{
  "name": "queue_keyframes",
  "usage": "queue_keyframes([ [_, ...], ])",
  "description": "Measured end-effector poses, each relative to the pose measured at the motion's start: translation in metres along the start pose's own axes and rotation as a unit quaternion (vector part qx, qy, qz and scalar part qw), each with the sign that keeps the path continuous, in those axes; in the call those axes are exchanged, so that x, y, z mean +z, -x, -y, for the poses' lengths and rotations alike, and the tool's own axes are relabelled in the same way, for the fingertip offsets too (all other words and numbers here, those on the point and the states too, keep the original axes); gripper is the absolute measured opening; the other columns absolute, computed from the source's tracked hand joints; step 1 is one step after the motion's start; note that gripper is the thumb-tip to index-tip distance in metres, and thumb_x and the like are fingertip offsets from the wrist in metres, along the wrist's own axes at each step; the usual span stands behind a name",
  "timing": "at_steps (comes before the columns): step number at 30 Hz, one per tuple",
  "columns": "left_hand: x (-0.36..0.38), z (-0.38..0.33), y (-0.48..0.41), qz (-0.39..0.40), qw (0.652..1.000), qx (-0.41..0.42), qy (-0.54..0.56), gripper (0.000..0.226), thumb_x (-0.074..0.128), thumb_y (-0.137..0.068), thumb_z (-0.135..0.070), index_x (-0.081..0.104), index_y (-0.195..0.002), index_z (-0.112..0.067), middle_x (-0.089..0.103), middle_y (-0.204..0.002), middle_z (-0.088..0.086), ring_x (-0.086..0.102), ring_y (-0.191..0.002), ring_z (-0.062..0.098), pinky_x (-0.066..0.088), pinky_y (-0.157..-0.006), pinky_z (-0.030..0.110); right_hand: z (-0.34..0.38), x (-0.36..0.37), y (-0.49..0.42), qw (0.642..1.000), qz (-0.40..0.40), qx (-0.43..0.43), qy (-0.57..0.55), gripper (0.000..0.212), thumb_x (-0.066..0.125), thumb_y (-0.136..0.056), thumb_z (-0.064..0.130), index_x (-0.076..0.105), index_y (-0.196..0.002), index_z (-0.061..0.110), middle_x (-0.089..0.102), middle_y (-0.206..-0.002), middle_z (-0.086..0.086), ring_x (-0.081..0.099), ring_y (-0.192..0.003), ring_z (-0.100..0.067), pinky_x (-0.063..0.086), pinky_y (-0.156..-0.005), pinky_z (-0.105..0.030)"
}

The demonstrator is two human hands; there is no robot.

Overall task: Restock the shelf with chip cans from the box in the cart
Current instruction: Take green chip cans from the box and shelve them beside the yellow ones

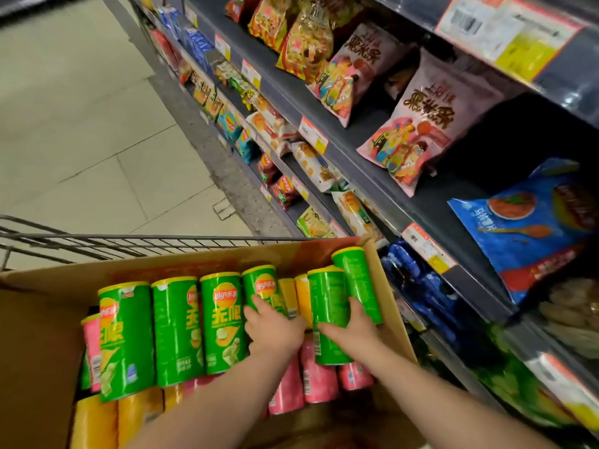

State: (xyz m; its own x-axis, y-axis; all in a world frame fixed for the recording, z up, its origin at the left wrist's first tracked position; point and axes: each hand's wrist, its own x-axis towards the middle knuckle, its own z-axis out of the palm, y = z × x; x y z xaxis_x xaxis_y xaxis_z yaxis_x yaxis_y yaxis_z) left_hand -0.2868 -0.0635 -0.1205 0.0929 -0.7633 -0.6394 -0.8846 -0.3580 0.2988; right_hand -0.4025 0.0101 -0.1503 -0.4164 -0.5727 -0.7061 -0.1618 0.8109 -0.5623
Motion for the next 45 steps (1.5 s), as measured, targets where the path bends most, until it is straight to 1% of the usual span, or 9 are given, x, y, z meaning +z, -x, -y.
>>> queue_keyframes([
  [5,0.006,0.001,-0.007,-0.051,0.998,-0.030,0.023,0.101,0.067,-0.083,-0.037,-0.002,-0.151,-0.008,0.016,-0.152,0.017,0.027,-0.135,0.039,0.031,-0.105,0.048,-0.010,-0.004,0.001,1.000,0.016,-0.003,-0.015,0.094,0.075,-0.075,0.041,0.020,-0.149,0.021,0.047,-0.140,-0.003,0.049,-0.124,-0.022,0.043,-0.103,-0.037],
  [9,0.011,-0.001,-0.013,-0.038,0.997,-0.050,0.044,0.104,0.071,-0.081,-0.034,-0.003,-0.151,-0.009,0.018,-0.150,0.018,0.035,-0.129,0.044,0.032,-0.105,0.048,-0.014,-0.008,0.005,0.999,0.024,-0.004,-0.031,0.098,0.076,-0.072,0.042,0.019,-0.149,0.024,0.046,-0.141,-0.002,0.048,-0.125,-0.020,0.043,-0.104,-0.040],
  [16,0.005,0.016,-0.009,0.007,0.993,-0.038,0.111,0.105,0.075,-0.078,-0.029,0.000,-0.150,-0.022,0.050,-0.128,0.020,0.056,-0.108,0.040,0.049,-0.090,0.048,-0.016,-0.015,0.015,0.999,0.021,-0.001,-0.037,0.095,0.074,-0.076,0.039,0.016,-0.150,0.023,0.041,-0.142,-0.004,0.044,-0.127,-0.023,0.041,-0.104,-0.039],
  [24,-0.003,0.044,0.036,0.065,0.974,0.096,0.193,0.071,0.075,-0.075,-0.019,0.033,-0.132,-0.022,0.065,-0.097,0.007,0.066,-0.082,0.025,0.057,-0.077,0.043,-0.010,-0.017,0.057,0.999,-0.026,-0.029,-0.023,0.091,0.074,-0.078,0.035,0.019,-0.149,0.021,0.046,-0.140,-0.005,0.048,-0.125,-0.023,0.043,-0.100,-0.032],
  [28,-0.016,0.064,0.061,0.082,0.956,0.156,0.236,0.074,0.075,-0.074,-0.014,0.035,-0.135,-0.019,0.066,-0.097,0.006,0.067,-0.080,0.021,0.057,-0.072,0.036,-0.008,-0.018,0.091,0.997,-0.057,-0.050,-0.019,0.087,0.073,-0.078,0.037,0.023,-0.148,0.023,0.053,-0.133,-0.003,0.055,-0.115,-0.021,0.046,-0.093,-0.030],
  [32,-0.034,0.079,0.090,0.063,0.937,0.226,0.258,0.057,0.073,-0.075,-0.004,0.041,-0.117,-0.026,0.063,-0.094,0.001,0.064,-0.078,0.014,0.048,-0.062,0.023,-0.004,-0.022,0.131,0.992,-0.087,-0.084,-0.033,0.082,0.073,-0.078,0.038,0.028,-0.145,0.023,0.054,-0.129,0.000,0.055,-0.110,-0.018,0.045,-0.089,-0.027],
  [36,-0.048,0.082,0.126,0.064,0.920,0.275,0.271,0.057,0.072,-0.076,-0.006,0.039,-0.115,-0.029,0.061,-0.095,-0.002,0.062,-0.082,0.014,0.050,-0.075,0.030,-0.003,-0.029,0.175,0.983,-0.119,-0.124,-0.063,0.074,0.075,-0.077,0.033,0.035,-0.139,0.024,0.056,-0.115,0.006,0.055,-0.098,-0.013,0.046,-0.087,-0.028],
  [40,-0.053,0.072,0.166,0.093,0.892,0.336,0.288,0.049,0.069,-0.080,-0.006,0.038,-0.104,-0.036,0.054,-0.085,-0.013,0.051,-0.072,-0.001,0.040,-0.058,0.010,-0.012,-0.045,0.216,0.970,-0.174,-0.146,-0.080,0.069,0.075,-0.077,0.029,0.040,-0.136,0.022,0.057,-0.112,0.004,0.057,-0.099,-0.014,0.047,-0.087,-0.028],
  [45,-0.050,0.060,0.210,0.136,0.870,0.373,0.293,0.048,0.071,-0.064,-0.025,0.045,-0.102,-0.038,0.064,-0.098,0.000,0.065,-0.088,0.020,0.054,-0.078,0.038,-0.032,-0.067,0.262,0.954,-0.220,-0.153,-0.135,0.067,0.074,-0.079,0.027,0.040,-0.136,0.022,0.057,-0.111,0.004,0.059,-0.100,-0.015,0.050,-0.091,-0.034],
])
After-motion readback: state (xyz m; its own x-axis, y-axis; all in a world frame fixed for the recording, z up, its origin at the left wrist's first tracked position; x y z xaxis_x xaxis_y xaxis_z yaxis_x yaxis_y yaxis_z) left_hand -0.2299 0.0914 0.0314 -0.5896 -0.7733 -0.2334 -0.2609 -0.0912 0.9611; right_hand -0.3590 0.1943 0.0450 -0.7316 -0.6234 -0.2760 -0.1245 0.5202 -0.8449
